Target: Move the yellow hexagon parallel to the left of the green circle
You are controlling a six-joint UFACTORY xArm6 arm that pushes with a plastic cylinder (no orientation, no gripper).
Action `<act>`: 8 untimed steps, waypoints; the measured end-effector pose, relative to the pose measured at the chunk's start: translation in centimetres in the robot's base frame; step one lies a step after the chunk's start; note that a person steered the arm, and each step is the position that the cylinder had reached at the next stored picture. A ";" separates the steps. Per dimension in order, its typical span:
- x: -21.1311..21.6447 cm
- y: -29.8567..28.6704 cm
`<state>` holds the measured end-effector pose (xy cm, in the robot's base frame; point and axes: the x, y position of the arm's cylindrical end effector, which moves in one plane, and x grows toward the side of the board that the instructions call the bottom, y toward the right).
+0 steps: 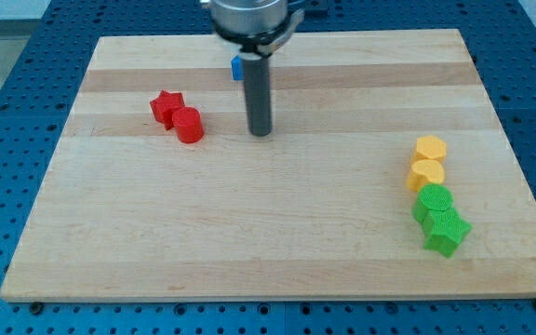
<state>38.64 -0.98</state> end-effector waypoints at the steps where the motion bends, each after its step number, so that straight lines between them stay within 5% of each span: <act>1: -3.1 8.7; 3: 0.5 29.6; 4: 3.9 30.4; 8: 8.3 4.3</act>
<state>46.96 3.29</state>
